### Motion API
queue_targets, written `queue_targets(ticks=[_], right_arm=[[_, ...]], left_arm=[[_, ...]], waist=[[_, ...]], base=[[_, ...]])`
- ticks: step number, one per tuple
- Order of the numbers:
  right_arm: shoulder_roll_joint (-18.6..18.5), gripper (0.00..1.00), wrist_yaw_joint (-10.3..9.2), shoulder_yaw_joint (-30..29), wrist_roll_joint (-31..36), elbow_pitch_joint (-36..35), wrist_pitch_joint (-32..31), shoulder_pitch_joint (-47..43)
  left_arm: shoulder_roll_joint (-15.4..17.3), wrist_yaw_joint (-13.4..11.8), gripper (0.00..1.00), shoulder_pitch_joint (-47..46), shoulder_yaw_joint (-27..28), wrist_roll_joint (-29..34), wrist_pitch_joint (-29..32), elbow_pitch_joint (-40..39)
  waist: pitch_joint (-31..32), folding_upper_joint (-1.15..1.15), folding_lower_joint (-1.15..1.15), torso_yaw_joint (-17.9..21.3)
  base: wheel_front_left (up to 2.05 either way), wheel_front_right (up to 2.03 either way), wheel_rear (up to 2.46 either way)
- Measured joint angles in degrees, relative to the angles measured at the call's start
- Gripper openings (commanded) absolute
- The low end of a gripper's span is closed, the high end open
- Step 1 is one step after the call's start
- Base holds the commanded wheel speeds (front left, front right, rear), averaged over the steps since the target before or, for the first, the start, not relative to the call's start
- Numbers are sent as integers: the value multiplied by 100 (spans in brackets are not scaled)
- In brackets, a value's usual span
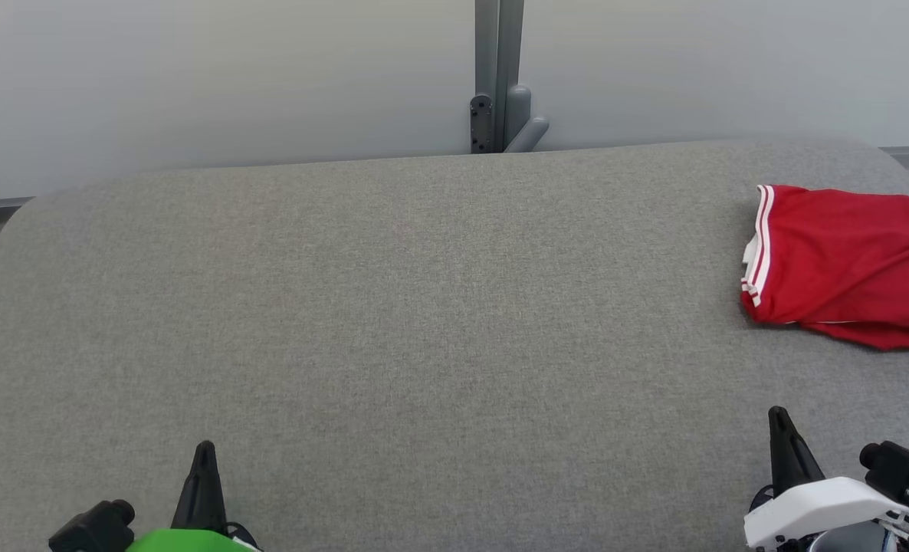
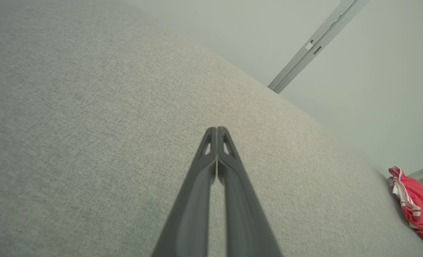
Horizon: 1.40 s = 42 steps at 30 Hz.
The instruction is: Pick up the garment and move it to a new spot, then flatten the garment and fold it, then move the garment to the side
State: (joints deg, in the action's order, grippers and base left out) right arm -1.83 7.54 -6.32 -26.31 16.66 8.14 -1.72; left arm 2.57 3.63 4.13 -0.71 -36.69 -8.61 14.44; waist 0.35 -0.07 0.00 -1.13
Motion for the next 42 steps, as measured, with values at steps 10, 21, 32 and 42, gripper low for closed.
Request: queue_targets(ticks=[10, 21, 32, 42], right_arm=[[-15, 0, 0, -10, -964, -34, -205, 105], [-26, 0, 0, -26, -1909, -74, -436, 214], [-34, 0, 0, -42, -2744, -110, -638, 321], [-47, 0, -1, -57, -3440, -135, -806, 389]], left_arm=[[0, 67, 0, -142, 83, -789, 208, -4], [0, 118, 0, -281, 175, -1619, 408, -9], [1, 151, 0, -416, 253, -2336, 603, -12], [2, 194, 0, -523, 319, -2887, 753, -13]], waist=[[-5, 0, 0, 11], [-11, 0, 0, 23], [-17, 0, 0, 36], [-22, 0, 0, 47]], base=[[0, 0, 0], [0, 0, 0], [0, 0, 0], [0, 0, 0]])
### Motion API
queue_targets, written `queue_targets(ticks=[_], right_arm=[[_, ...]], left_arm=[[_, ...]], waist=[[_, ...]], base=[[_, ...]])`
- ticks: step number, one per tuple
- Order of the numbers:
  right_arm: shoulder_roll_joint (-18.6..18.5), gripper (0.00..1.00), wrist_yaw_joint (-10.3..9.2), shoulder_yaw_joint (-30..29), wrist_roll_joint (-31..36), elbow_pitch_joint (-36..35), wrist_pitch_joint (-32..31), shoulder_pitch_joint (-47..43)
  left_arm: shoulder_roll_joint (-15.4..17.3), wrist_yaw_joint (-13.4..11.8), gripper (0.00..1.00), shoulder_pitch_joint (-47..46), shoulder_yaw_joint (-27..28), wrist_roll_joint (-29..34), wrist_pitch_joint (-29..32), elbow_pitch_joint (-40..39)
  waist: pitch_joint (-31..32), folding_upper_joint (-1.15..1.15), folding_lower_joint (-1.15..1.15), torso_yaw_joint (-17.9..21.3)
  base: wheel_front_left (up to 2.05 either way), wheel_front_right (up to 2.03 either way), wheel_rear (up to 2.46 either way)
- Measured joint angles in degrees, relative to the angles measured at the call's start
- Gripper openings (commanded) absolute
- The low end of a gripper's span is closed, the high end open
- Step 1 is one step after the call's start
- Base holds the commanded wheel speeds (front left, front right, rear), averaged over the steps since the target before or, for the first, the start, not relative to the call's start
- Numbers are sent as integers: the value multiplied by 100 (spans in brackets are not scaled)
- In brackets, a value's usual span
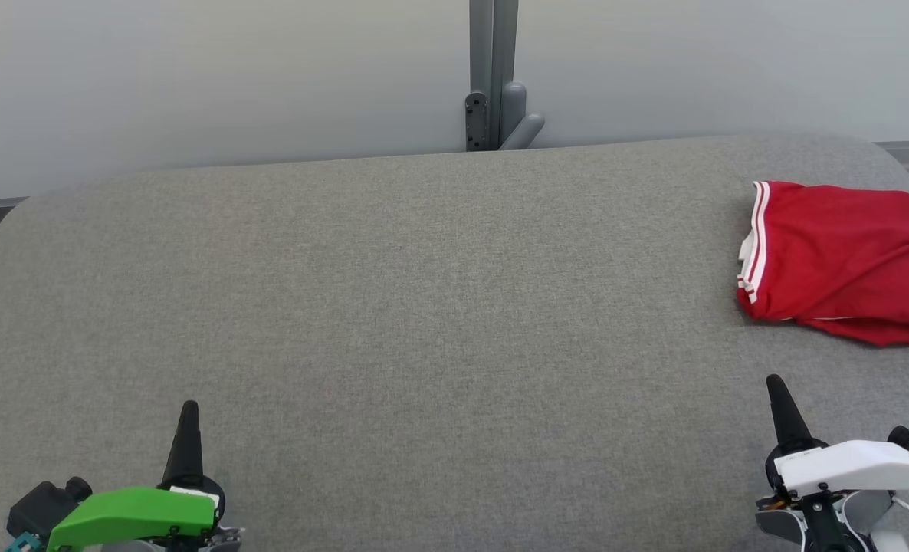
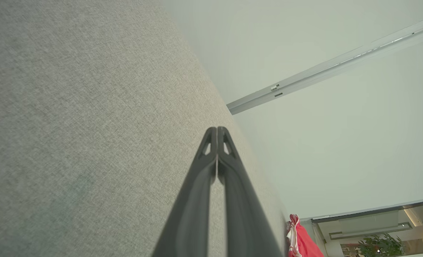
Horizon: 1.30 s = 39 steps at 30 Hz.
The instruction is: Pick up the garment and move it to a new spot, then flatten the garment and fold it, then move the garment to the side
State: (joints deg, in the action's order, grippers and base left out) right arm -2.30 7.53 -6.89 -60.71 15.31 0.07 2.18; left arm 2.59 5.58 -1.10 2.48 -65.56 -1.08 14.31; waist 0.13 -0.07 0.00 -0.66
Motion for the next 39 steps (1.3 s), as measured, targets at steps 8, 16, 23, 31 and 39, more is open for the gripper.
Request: queue_targets(ticks=[8, 16, 23, 31, 39], right_arm=[[-7, 0, -2, -9, -522, -21, -115, 58], [-10, 0, -2, -16, -939, -35, -213, 102], [-18, 0, -4, -23, -1334, -54, -310, 164], [-22, 0, -4, -33, -1752, -70, -408, 200], [-27, 0, -5, -42, -2151, -82, -510, 249]], left_arm=[[1, 41, 0, -75, 51, -453, 108, -2], [2, 53, 0, -131, 89, -811, 202, -4], [3, 81, 0, -201, 123, -1137, 288, -5], [4, 99, 0, -261, 165, -1503, 380, -8], [5, 124, 0, -310, 203, -1835, 461, -9]], waist=[[-4, 0, 0, 9], [-8, 0, 0, 16], [-11, 0, 0, 24], [-15, 0, 0, 33], [-20, 0, 0, 42]], base=[[0, 0, 0], [0, 0, 0], [0, 0, 0], [0, 0, 0], [0, 0, 0]])
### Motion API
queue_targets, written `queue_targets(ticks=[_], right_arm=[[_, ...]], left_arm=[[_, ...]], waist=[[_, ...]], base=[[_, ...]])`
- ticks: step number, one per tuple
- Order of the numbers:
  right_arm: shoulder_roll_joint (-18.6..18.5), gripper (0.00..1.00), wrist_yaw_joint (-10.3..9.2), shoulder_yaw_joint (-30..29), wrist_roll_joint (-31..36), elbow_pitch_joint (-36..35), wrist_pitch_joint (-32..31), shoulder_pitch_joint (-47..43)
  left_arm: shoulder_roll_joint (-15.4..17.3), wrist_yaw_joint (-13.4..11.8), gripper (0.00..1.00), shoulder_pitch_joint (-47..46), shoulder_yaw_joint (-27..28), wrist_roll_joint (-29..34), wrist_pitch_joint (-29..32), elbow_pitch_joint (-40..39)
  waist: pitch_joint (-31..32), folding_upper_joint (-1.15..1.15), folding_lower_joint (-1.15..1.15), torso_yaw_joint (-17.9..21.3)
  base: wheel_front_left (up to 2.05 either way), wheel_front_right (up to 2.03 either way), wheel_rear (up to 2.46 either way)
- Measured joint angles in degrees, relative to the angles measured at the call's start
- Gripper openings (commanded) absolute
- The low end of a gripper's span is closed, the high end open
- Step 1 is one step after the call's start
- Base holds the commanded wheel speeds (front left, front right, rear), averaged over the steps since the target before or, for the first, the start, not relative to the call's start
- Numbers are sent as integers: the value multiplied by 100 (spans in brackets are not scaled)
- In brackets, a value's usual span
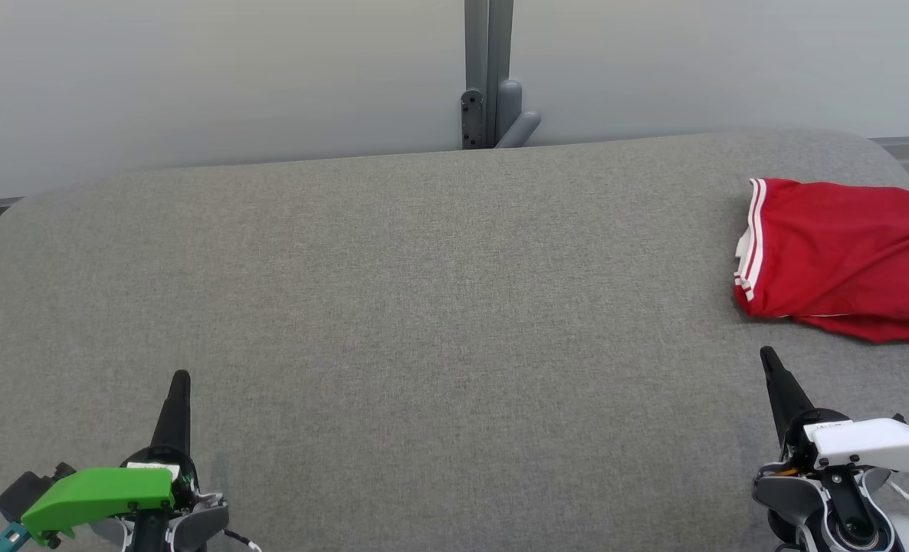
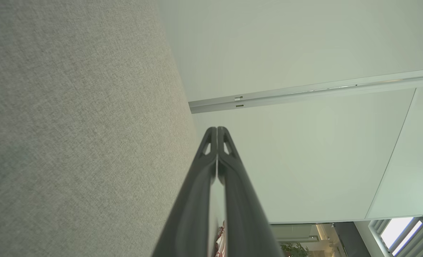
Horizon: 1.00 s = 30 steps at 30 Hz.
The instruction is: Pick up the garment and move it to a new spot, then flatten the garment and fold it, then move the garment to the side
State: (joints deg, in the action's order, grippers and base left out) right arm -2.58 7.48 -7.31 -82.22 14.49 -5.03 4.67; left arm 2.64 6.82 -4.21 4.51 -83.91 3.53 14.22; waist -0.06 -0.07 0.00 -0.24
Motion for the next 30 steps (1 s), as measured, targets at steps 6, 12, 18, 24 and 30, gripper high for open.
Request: queue_targets(ticks=[6, 12, 18, 24, 30], right_arm=[[-3, 0, 0, -5, -286, -10, -65, 35], [-10, 0, 0, -12, -604, -27, -146, 70], [-14, 0, 0, -18, -867, -35, -198, 98], [-16, 0, 0, -21, -993, -43, -240, 124], [-16, 0, 0, -21, -994, -43, -240, 125]], left_arm=[[1, 19, 0, -56, 27, -238, 70, -2], [2, 29, 0, -116, 57, -530, 143, -4], [3, 48, 0, -138, 79, -733, 192, -4], [3, 51, 0, -173, 91, -865, 226, -5], [3, 52, 0, -173, 91, -865, 226, -5]], waist=[[-3, 0, 0, 7], [-7, 0, 0, 15], [-10, 0, 0, 21], [-11, 0, 0, 25], [-11, 0, 0, 25]], base=[[0, 0, 0], [0, 0, 0], [0, 0, 0], [0, 0, 0], [0, 0, 0]])
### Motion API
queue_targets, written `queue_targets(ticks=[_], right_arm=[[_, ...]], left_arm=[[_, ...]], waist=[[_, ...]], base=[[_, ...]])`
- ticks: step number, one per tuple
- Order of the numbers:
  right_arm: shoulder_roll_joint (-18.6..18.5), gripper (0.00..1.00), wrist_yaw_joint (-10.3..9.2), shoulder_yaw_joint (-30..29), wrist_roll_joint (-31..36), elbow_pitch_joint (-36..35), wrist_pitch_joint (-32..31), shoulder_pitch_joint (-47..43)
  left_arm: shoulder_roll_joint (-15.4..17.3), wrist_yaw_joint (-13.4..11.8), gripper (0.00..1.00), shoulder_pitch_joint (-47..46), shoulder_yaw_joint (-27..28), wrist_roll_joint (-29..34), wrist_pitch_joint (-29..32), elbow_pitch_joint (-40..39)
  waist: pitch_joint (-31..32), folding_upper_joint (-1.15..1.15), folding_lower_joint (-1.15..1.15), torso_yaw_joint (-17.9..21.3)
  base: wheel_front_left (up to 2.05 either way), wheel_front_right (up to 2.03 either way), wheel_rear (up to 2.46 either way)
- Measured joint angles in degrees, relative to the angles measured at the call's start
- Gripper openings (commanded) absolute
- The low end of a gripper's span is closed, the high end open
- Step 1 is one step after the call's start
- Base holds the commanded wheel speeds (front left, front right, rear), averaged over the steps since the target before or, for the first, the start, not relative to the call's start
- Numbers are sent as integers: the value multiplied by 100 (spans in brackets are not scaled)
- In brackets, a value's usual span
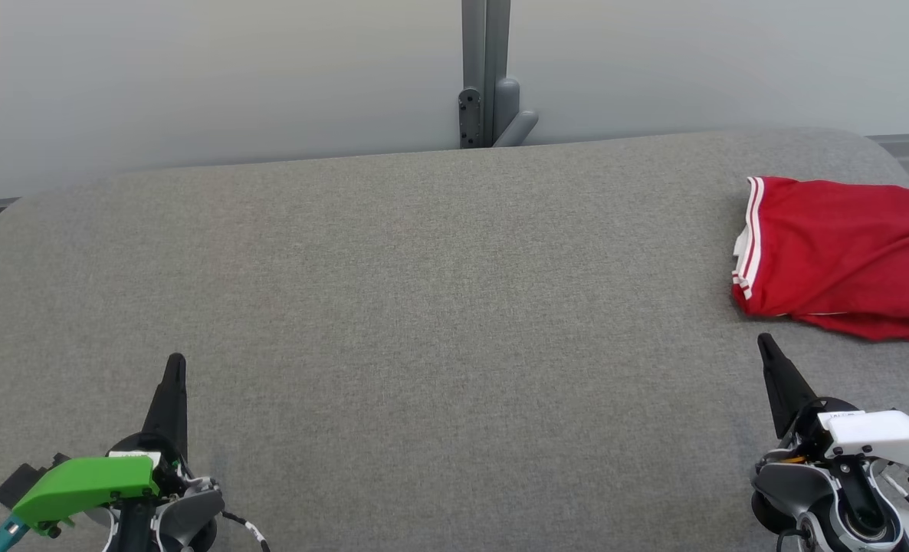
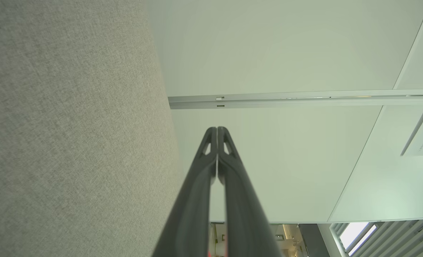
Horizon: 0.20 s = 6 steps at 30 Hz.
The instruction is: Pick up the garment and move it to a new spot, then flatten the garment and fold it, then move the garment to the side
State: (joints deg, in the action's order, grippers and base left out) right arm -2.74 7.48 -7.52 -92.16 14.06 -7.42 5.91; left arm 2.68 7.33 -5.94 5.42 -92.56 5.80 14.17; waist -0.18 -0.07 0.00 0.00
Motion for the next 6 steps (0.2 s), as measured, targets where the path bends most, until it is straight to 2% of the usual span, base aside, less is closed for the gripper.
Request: queue_targets(ticks=[6], right_arm=[[0, 0, 0, 0, 0, 0, 0, 0]], left_arm=[[0, 3, 0, 0, 0, 0, 1, 0]], waist=[[0, 0, 0, 0]], base=[[0, 0, 0]])
